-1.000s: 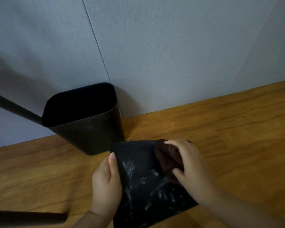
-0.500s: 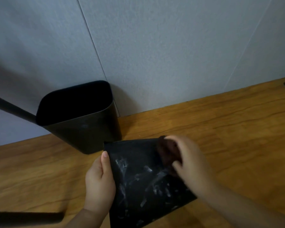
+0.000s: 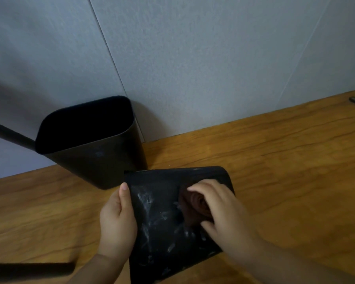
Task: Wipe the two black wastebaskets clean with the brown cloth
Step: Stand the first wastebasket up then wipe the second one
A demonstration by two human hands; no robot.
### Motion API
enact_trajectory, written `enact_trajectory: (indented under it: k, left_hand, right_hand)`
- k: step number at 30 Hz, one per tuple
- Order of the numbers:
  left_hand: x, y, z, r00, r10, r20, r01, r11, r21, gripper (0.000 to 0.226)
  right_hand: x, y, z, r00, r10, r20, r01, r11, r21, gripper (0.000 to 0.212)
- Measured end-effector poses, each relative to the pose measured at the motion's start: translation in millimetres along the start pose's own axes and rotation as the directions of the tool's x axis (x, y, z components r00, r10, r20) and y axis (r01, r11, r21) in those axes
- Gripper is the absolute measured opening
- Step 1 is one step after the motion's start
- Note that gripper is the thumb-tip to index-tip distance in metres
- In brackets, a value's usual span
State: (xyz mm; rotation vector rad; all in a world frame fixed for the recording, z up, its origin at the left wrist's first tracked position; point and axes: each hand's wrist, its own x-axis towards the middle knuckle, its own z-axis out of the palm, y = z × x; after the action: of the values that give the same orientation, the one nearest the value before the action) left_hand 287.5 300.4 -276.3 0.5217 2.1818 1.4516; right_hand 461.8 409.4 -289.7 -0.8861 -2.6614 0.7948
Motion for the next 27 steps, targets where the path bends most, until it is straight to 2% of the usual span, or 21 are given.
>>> enact_trajectory:
  k: [1, 3, 6, 9, 11, 14, 16, 19, 21, 24, 27]
  left_hand:
    - [0, -1, -1, 1.0, -0.007, 0.003, 0.007, 1.0, -0.002, 0.042]
    - [2, -2, -1, 1.0, -0.012, 0.0, 0.012, 1.0, 0.004, 0.043]
    - [2, -4, -1, 1.0, -0.014, -0.009, 0.014, 1.0, 0.005, 0.043]
    - [4, -2, 1, 1.0, -0.004, -0.004, 0.004, 1.0, -0.009, 0.042]
    - [5, -1, 3, 1.0, 0.006, 0.001, -0.006, 1.0, -0.01, 0.043]
    - [6, -2, 2, 1.0, 0.0, 0.024, 0.001, 1.0, -0.026, 0.044]
    - [6, -1, -2, 0.998, -0.04, 0.054, 0.044, 0.997, -0.066, 0.046]
    - [-1, 4, -4, 0.973, -0.146, 0.179, 0.176, 0.97, -0.168, 0.051]
    - [-9, 7, 0, 0.954, -0.157, 0.255, 0.211, 0.956, -0.202, 0.046]
    - [-16, 5, 7, 0.97, -0.08, 0.231, 0.114, 0.984, -0.138, 0.041]
    - [-15, 6, 8, 0.981, -0.051, 0.188, 0.065, 0.996, -0.067, 0.046]
  right_hand:
    - [2, 0, -1, 0.999, -0.034, 0.024, 0.034, 0.999, -0.006, 0.07]
    - [8, 10, -4, 0.999, 0.004, -0.043, -0.003, 1.0, 0.022, 0.069]
    - [15, 38, -12, 0.947, 0.248, -0.202, -0.241, 0.969, 0.062, 0.065]
    - [15, 43, -14, 0.9, 0.355, -0.253, -0.346, 0.935, 0.081, 0.066]
    - [11, 27, -10, 0.93, 0.297, -0.217, -0.281, 0.954, 0.102, 0.065]
    - [7, -3, -3, 0.995, 0.062, -0.076, -0.054, 0.994, 0.095, 0.065]
    - [6, -9, 3, 1.0, -0.021, -0.009, 0.022, 0.998, 0.065, 0.067]
    - [8, 0, 4, 0.997, 0.027, -0.079, -0.017, 0.992, 0.121, 0.067]
    - [12, 8, 4, 0.985, 0.074, -0.157, -0.041, 0.979, 0.2, 0.064]
    - [16, 11, 2, 0.978, 0.106, -0.18, -0.052, 0.958, 0.283, 0.06]
    - [19, 19, -4, 0.982, 0.091, -0.166, -0.058, 0.979, 0.195, 0.059]
